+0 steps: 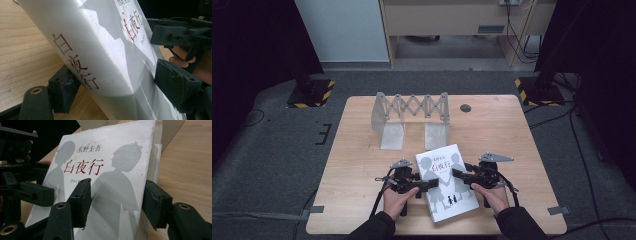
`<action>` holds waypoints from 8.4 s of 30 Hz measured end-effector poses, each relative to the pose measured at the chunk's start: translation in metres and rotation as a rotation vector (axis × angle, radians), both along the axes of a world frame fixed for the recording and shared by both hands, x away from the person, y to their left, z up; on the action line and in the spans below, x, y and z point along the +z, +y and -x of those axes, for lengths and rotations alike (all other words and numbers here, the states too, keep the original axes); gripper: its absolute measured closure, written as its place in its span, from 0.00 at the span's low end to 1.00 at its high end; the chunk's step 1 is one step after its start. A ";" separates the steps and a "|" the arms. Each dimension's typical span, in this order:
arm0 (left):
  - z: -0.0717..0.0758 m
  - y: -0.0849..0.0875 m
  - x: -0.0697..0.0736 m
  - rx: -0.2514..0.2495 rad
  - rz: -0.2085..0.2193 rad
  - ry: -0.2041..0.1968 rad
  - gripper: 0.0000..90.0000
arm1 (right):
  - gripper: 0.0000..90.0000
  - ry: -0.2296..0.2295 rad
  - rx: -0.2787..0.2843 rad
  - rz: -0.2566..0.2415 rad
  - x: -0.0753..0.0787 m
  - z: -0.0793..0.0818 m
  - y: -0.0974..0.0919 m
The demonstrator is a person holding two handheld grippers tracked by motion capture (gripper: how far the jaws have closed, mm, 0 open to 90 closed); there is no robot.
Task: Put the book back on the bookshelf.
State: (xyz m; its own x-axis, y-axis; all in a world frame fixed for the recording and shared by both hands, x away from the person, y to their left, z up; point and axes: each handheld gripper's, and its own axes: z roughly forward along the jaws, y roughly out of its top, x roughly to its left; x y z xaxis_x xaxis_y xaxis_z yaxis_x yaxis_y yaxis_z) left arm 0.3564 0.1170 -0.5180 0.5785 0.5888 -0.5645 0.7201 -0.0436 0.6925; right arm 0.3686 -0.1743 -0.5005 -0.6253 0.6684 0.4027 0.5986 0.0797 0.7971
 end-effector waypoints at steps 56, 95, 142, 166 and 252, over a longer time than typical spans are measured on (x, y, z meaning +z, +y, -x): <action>0.005 -0.009 0.005 -0.018 0.078 0.022 0.33 | 0.45 0.067 0.096 -0.047 -0.002 0.003 -0.008; 0.005 0.000 0.036 0.043 0.108 -0.112 0.44 | 0.53 -0.057 0.133 -0.127 0.010 0.004 -0.002; 0.013 -0.006 0.048 0.043 0.144 -0.223 0.52 | 0.47 -0.086 0.188 -0.143 0.016 0.007 -0.004; 0.010 -0.010 0.040 0.087 0.150 -0.231 0.41 | 0.47 -0.107 0.198 -0.112 0.017 0.008 0.001; -0.017 0.125 0.139 0.429 -0.145 -0.445 0.57 | 0.08 0.003 -0.213 0.510 -0.035 -0.021 -0.073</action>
